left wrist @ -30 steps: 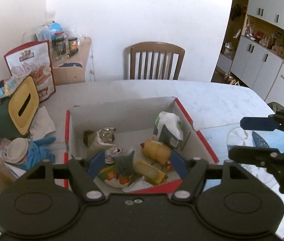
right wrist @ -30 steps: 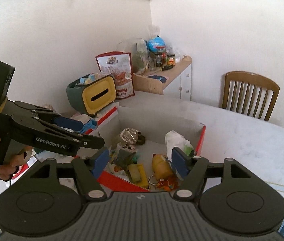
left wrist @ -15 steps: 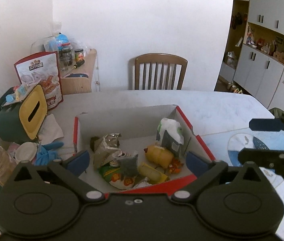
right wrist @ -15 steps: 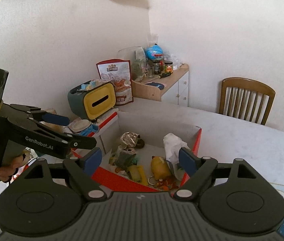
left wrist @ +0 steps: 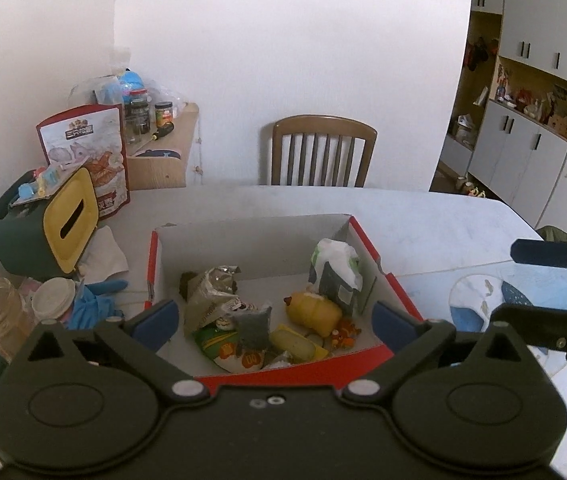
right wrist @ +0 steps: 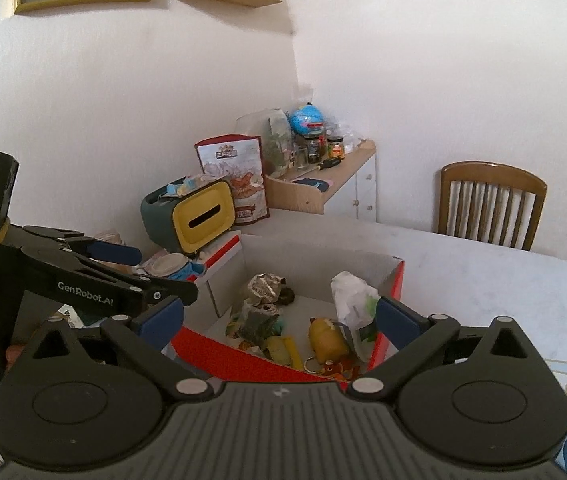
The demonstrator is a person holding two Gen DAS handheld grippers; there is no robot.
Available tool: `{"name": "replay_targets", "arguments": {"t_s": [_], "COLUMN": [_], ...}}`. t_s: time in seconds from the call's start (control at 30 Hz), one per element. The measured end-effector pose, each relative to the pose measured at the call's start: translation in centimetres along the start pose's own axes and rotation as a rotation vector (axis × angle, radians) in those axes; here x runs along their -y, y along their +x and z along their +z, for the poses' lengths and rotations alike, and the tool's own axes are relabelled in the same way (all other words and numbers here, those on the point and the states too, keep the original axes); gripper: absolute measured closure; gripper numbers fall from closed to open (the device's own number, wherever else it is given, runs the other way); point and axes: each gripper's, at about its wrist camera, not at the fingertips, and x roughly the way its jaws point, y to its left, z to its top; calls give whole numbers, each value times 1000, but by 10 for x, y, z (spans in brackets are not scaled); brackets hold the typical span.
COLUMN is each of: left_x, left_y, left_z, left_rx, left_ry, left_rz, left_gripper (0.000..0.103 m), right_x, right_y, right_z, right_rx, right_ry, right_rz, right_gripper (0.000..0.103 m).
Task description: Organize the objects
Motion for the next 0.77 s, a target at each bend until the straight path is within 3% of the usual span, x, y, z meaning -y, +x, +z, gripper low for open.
{"name": "replay_targets", "arguments": {"t_s": [0.53, 0.77], "left_x": [10, 18], "left_y": [4, 9], "left_z": [-3, 0], "left_rx": [-6, -20], "left_ry": [4, -4], "left_rz": [67, 69], "left_gripper": [0, 0], "right_x": [16, 44], "right_y": [-8, -17], "right_z": [-10, -17], "right_rx": [-2, 0], "right_ry": [38, 63], "right_rz": [-24, -74], "right_gripper": [0, 0]}}
